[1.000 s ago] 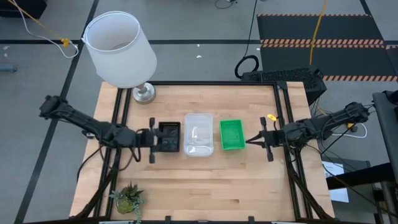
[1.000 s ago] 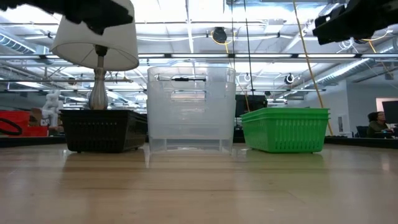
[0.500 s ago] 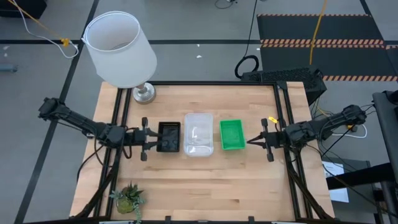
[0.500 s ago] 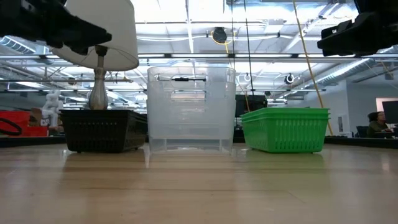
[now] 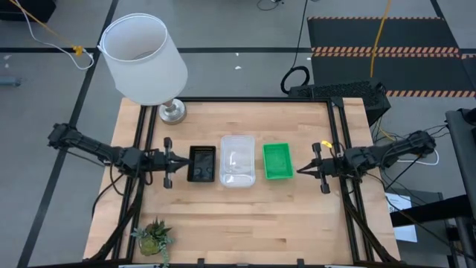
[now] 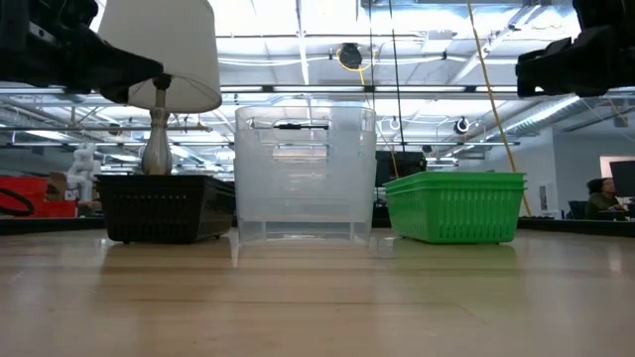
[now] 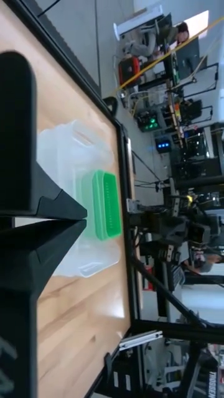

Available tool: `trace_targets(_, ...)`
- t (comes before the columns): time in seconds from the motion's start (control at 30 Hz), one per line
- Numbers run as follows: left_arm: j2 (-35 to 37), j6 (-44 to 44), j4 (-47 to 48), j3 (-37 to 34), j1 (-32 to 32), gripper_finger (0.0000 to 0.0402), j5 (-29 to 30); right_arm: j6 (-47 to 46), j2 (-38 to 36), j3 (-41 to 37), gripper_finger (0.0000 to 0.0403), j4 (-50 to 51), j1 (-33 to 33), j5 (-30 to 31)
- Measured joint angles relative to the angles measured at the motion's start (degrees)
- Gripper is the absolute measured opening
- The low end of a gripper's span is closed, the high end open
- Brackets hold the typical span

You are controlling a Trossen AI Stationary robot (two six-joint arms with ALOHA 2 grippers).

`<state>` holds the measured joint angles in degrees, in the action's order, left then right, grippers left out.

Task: Stack baskets by color
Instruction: Return to Home Position

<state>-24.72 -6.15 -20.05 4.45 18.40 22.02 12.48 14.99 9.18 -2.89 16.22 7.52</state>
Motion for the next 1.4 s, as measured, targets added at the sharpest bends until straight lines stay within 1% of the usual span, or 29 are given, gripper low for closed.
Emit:
trace_targets(0.17, 2.3, -1.6, 0.3, -1.8, 0.0, 0.0004, -1.0, -0.7, -0.2, -4.3, 0.0, -6.6, -1.8, -0.6)
trace_targets(0.23, 3.0, -2.2, 0.5, -2.2, 0.0, 0.0005, -1.6, -1.0, -0.2, -5.2, 0.0, -8.0, -2.4, -1.8)
trace_targets(0.4, 4.7, -4.3, 2.2, -2.5, 0.0, 0.0011, -2.7, -2.8, -0.4, -6.0, 0.0, -7.1, -3.3, -1.9)
trace_targets(0.5, 6.1, -4.4, 3.0, -2.5, -0.3, 0.0004, -3.0, -3.1, -0.9, -6.1, 0.0, -6.6, -3.5, -1.9)
trace_targets(0.67, 8.4, -3.7, 6.3, -2.5, -1.5, 0.0011, -4.2, -3.2, -2.5, -6.2, 0.0, -6.0, -3.4, -1.9)
trace_targets(0.73, 8.9, -3.2, 7.3, -2.5, -1.9, 0.0006, -4.3, -3.2, -3.2, -6.2, 0.0, -5.4, -3.4, -1.9)
trace_targets(0.9, 9.6, -3.8, 7.9, -2.5, -2.6, 0.0008, -8.3, -2.9, -4.6, -6.2, 0.0, -4.8, -3.4, -1.9)
trace_targets(1.03, 9.5, -3.7, 8.8, -2.5, -3.1, 0.0009, -8.6, -2.9, -5.4, -6.3, 0.0, -4.2, -3.4, -1.9)
trace_targets(1.17, 9.6, -3.8, 8.8, -2.5, -3.4, 0.0004, -10.4, -2.9, -5.8, -6.3, 0.0, -3.8, -3.4, -1.9)
trace_targets(1.4, 9.6, -3.7, 8.0, -3.9, -4.7, 0.0003, -10.8, -2.8, -5.9, -6.3, 0.0, -2.8, -3.4, -1.8)
